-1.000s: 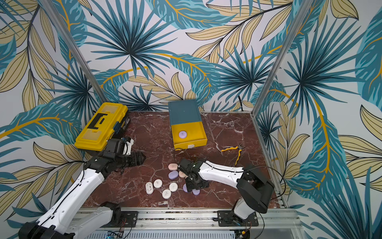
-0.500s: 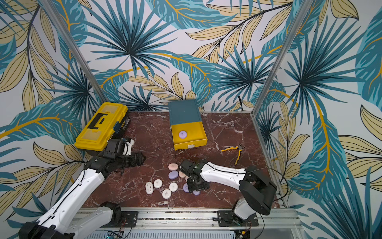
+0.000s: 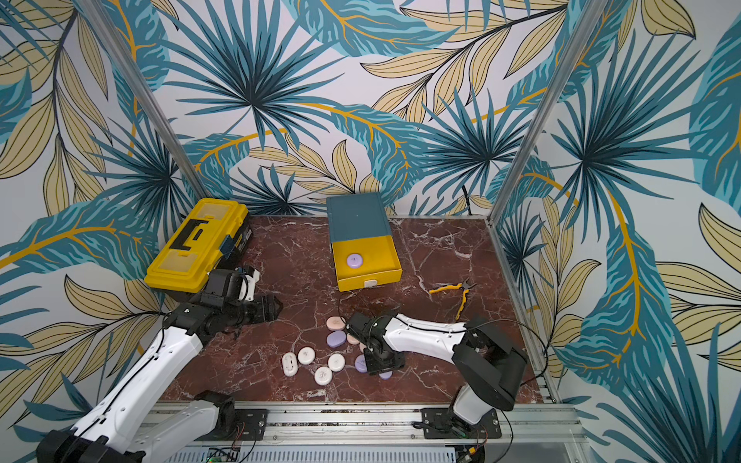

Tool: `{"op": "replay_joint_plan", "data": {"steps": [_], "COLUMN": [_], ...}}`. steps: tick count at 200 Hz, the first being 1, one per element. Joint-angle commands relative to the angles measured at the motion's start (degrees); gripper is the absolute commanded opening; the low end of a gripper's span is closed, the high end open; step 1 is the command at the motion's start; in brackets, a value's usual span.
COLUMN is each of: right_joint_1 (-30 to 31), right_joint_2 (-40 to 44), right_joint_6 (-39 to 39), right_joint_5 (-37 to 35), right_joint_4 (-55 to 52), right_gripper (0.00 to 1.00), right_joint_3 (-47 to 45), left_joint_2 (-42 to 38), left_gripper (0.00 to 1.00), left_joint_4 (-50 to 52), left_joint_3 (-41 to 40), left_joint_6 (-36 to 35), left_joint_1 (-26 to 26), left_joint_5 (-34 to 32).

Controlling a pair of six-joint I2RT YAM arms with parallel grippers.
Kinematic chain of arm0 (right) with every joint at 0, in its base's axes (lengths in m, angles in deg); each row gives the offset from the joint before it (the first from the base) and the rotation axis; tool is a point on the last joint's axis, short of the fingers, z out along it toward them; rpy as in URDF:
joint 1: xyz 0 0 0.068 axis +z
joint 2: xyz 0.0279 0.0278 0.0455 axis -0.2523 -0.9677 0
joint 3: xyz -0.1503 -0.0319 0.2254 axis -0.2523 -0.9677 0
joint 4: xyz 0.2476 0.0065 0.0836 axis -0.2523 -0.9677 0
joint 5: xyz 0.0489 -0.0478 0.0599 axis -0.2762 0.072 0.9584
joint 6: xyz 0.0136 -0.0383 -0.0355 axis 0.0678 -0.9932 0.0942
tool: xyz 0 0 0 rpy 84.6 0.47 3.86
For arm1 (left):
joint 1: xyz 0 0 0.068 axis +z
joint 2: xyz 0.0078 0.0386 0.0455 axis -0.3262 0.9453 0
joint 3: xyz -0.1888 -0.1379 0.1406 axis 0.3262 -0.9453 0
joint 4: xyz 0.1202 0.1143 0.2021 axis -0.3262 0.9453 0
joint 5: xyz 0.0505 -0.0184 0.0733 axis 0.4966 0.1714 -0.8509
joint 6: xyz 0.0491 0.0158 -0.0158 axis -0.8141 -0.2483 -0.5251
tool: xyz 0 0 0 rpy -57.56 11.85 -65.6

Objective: Put the bluetooth earphones in the drawer according to color
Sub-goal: Pick up the Bluetooth earphone from the center of the board, then place the bluetooth earphone in the drawer.

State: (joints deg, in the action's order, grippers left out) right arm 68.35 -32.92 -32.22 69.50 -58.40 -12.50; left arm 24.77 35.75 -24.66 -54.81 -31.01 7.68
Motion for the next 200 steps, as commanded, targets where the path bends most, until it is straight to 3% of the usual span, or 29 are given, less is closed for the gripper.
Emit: {"op": "replay_joint_plan", "data": {"steps": [1, 67, 111, 152, 200], "right_joint_1": [0.50, 1.29, 1.35, 0.57, -6.52], "right_joint_2": [1.55, 14.78, 19.24, 12.14, -2.78], "right_joint_6": [0.58, -1.73, -5.83, -11.96, -19.97], "right_joint_5": [-0.90, -3.51, -5.05, -10.89, -11.89], "right_joint_4": [-2.52, -18.63, -25.99, -29.24, -29.67], "right_gripper": [0.48, 0.41, 0.42, 0.42, 0.43], "right_joint_3": [0.29, 10.32, 24.17, 43.24, 63.04], "left_joint_2": [-0.66, -0.60, -0.05, 0.18, 0.16], "left_gripper": [0.85, 0.85, 0.85, 0.85, 0.85], "left_joint_4": [0.22, 0.14, -0.31, -0.16, 0.22], "left_joint_3": [-1.54, -1.26, -0.98, -0.46, 0.29], "left_joint_6": [-0.53, -0.62, -0.60, -0.79, -0.77], "left_joint_1": [0.37, 0.38, 0.34, 0.37, 0.37], "left_joint_5": [0.07, 0.16, 0.53, 0.69, 1.09]}}
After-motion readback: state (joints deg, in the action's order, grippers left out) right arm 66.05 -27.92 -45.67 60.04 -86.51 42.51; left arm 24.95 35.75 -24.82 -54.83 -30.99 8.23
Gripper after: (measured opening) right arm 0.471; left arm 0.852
